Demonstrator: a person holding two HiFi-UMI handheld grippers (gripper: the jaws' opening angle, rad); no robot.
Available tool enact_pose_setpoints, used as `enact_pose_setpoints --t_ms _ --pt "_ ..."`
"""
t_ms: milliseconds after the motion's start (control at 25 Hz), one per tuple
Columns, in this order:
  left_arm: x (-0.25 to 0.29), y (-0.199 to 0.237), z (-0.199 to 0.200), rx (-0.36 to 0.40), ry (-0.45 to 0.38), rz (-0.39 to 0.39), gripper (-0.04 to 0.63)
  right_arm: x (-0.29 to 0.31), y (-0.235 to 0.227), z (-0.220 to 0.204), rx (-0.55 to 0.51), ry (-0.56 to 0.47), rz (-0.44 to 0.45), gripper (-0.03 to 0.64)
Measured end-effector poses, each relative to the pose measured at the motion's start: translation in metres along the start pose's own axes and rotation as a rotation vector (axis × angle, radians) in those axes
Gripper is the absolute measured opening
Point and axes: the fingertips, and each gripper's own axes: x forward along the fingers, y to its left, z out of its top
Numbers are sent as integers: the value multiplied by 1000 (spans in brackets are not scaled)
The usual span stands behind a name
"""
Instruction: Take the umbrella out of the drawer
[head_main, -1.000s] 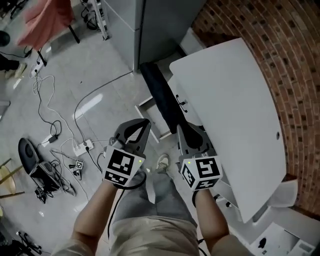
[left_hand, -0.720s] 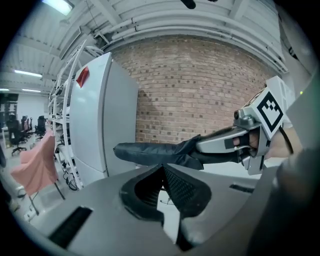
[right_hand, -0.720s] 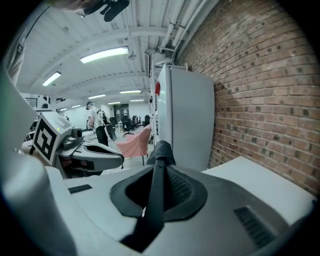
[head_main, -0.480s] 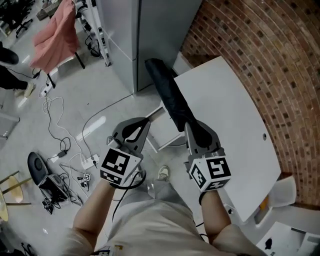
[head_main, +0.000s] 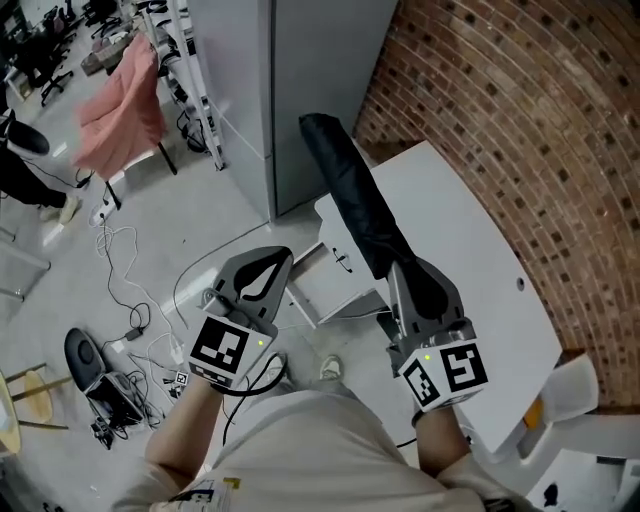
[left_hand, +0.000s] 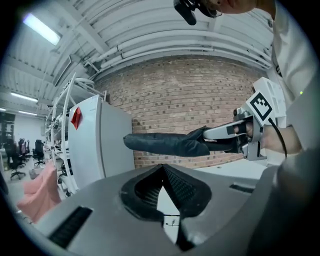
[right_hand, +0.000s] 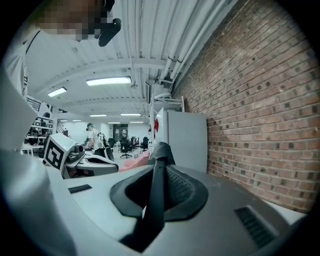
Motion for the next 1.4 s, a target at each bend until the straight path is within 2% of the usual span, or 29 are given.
enact_pose_setpoints --t_ms 280,520,600,880,1400 --pt "-16 -18 22 21 -43 -34 8 -29 14 19 -4 -38 29 40" --pt "-18 -31 25 -21 -49 -69 9 -40 24 5 6 -12 60 40" --pt "-16 -33 24 -7 -38 -76 9 -39 25 -2 11 6 71 40" --pt "-6 -35 25 -7 -35 -72 8 -36 11 -16 48 48 53 41" --pt "-3 -27 25 6 -30 -64 8 -24 8 -11 35 53 64 41"
